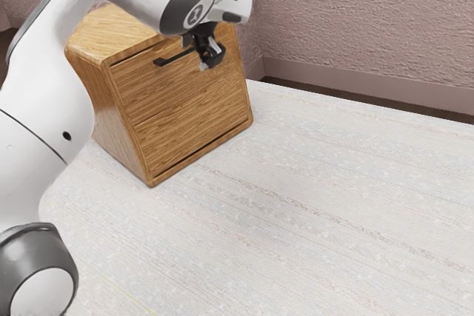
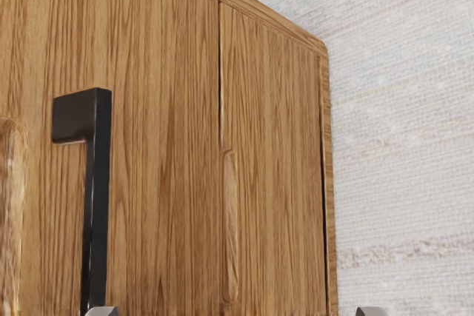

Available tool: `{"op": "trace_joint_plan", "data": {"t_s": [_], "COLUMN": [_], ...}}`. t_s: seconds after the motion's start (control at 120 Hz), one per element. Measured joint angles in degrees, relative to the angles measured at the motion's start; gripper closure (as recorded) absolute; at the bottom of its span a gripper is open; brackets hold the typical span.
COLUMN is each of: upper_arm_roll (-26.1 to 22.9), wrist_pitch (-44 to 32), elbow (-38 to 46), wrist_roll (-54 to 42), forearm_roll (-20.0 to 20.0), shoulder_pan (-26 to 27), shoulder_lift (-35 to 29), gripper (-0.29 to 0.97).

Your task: Pull the drawer handle with one arm to open the drawer

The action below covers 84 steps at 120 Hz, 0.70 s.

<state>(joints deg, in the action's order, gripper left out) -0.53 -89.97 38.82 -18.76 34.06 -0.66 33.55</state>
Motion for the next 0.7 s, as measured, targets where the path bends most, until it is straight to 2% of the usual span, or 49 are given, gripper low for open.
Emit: {"op": "trace_joint_plan", "data": {"t_s": [0.358, 0.7], "upper_arm_roll": [-0.18, -0.19], "wrist_pitch": [-2.13, -5.36], "elbow": [-2.99, -3.64], "wrist_roll": [5.04, 7.98], "forearm_roll": [0.16, 0.13], "shoulder_pan": [-3.05, -4.98], "shoulder_lift": [3.98, 6.16], "gripper": [0.35, 0.34]}}
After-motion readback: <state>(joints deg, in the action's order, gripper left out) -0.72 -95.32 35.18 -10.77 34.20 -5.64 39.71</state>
